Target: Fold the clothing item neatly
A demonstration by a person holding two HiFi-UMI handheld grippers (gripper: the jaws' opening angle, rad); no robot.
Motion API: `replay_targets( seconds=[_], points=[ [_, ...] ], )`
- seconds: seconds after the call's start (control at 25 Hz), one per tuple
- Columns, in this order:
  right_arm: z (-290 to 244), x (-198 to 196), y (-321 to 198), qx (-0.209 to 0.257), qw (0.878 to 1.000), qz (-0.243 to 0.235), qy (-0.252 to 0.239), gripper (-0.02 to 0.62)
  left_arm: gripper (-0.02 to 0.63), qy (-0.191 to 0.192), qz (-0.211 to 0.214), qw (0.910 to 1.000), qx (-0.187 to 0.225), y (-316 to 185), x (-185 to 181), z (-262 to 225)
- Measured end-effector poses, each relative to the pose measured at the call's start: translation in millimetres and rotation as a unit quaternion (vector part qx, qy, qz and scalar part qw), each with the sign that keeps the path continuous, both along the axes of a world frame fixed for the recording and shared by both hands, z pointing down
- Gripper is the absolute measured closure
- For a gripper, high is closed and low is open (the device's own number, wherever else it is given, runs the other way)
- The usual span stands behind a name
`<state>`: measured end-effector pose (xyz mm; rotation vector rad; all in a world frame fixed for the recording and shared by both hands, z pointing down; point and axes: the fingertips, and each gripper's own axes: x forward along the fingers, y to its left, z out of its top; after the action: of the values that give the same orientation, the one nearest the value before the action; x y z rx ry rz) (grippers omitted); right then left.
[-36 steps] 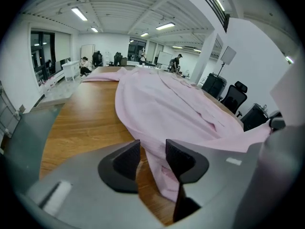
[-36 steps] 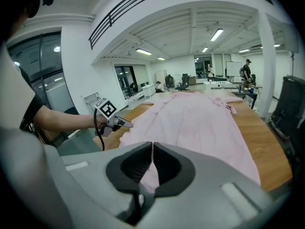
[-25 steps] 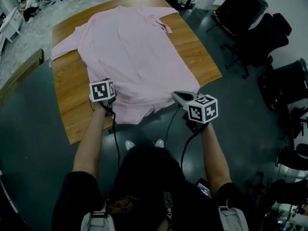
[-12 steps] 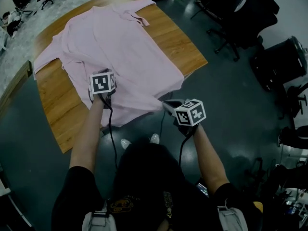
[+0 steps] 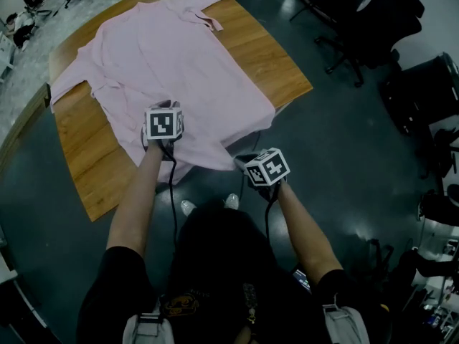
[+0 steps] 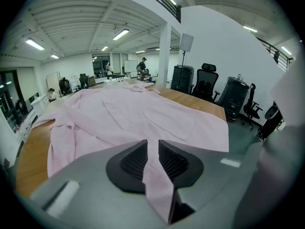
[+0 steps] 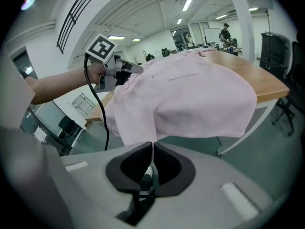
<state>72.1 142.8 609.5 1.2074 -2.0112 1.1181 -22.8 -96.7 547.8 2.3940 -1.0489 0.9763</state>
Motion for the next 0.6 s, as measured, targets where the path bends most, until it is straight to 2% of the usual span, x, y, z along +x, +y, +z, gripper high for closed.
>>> replay_targets(
  seconds=[0.12, 0.24, 0.44, 0.52, 0.6],
  points=[
    [0, 2, -5, 0.003, 1.000, -0.020, 0.011, 0.560, 0.526, 0.007, -0.006, 1.0000, -0.001, 4, -3, -4],
    [-16, 14, -20, 0.027, 0.999, -0.026, 0.025, 0.558, 0.526, 0.010, -0.013, 0.9999, 0.003, 9, -8, -11],
    [-57, 32, -62, 0.093, 0.995, -0.026, 0.033, 0.557, 0.552, 0.003, -0.033, 0.9993, 0.015, 17, -25, -23],
    [-74, 29, -84, 0.120, 0.991, -0.043, 0.034, 0.558, 0.595, -0.002, -0.046, 0.9985, 0.030, 16, -36, -32],
    [-89, 20, -106, 0.141, 0.987, -0.066, 0.037, 0.561, 0.598, -0.006, -0.058, 0.9975, 0.040, 16, -50, -42]
  ],
)
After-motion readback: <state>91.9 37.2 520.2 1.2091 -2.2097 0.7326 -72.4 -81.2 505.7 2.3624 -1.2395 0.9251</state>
